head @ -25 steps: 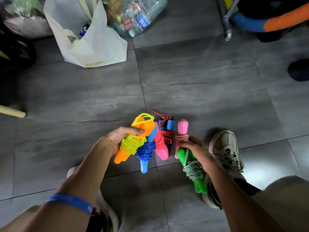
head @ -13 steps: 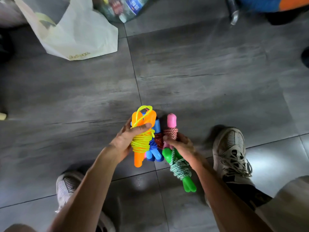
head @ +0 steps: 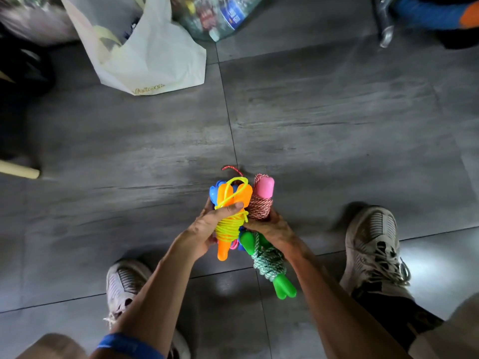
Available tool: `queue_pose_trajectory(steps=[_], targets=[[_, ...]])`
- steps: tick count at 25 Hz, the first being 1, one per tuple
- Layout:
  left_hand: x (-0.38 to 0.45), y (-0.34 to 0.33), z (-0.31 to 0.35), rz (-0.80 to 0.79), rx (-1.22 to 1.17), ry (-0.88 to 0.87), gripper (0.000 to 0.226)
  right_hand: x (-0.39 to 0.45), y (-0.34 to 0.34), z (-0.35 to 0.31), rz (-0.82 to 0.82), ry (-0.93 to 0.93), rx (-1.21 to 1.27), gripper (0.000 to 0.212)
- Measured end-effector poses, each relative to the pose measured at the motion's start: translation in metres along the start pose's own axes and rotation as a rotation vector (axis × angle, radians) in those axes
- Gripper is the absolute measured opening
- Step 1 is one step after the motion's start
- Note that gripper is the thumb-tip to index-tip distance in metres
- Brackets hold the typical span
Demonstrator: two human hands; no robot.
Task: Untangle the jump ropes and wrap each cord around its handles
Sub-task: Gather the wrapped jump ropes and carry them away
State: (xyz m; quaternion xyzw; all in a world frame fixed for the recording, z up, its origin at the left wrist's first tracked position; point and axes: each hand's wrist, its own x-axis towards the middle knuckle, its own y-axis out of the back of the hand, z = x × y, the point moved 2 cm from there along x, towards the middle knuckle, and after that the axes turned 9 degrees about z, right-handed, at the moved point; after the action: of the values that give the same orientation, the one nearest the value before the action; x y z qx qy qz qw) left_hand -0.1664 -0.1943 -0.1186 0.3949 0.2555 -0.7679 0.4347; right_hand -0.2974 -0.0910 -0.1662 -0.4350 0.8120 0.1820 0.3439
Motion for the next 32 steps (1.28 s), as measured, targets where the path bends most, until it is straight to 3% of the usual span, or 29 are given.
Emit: queue_pose_trajectory(steps=[4,7,10,11,14,19,21,24,29,32], targets=[[-0.007,0.002,-0.003,-0.027,-0.074,-0.077,0.071,-0.007,0.001,-0.008,-0.064,0.053,-0.022,0.038],[-0.036,0.005,0.007,-0.066,-0.148,-0.197,0.07,-0.035,0.001,-0.026,-0.053,0.136,0.094,0.037],[-0.083,0.01,0.033,-0.057,-0.214,-0.29,0.077,-0.07,-0.008,-0.06,-0.108,0.224,0.189,0.091],[-0.099,0.012,0.041,-0.055,-0.223,-0.321,0.084,-0.083,-0.011,-0.075,-0.106,0.249,0.172,0.096],[-0.157,0.017,0.063,-0.063,-0.248,-0.418,0.099,-0.123,-0.018,-0.116,-0.109,0.355,0.095,0.074],[-0.263,0.031,0.071,-0.077,-0.28,-0.609,0.103,-0.224,-0.032,-0.166,-0.148,0.569,0.013,0.072],[-0.303,0.036,0.065,-0.069,-0.264,-0.683,0.104,-0.267,-0.034,-0.172,-0.174,0.621,-0.007,0.061],[-0.364,0.045,0.045,-0.059,-0.264,-0.753,0.1,-0.33,-0.038,-0.168,-0.216,0.677,-0.03,0.05],[-0.433,0.058,0.001,-0.069,-0.256,-0.79,0.092,-0.399,-0.052,-0.137,-0.251,0.669,-0.072,0.071],[-0.447,0.07,-0.02,-0.016,-0.258,-0.788,0.103,-0.411,-0.062,-0.12,-0.294,0.634,-0.103,0.058]])
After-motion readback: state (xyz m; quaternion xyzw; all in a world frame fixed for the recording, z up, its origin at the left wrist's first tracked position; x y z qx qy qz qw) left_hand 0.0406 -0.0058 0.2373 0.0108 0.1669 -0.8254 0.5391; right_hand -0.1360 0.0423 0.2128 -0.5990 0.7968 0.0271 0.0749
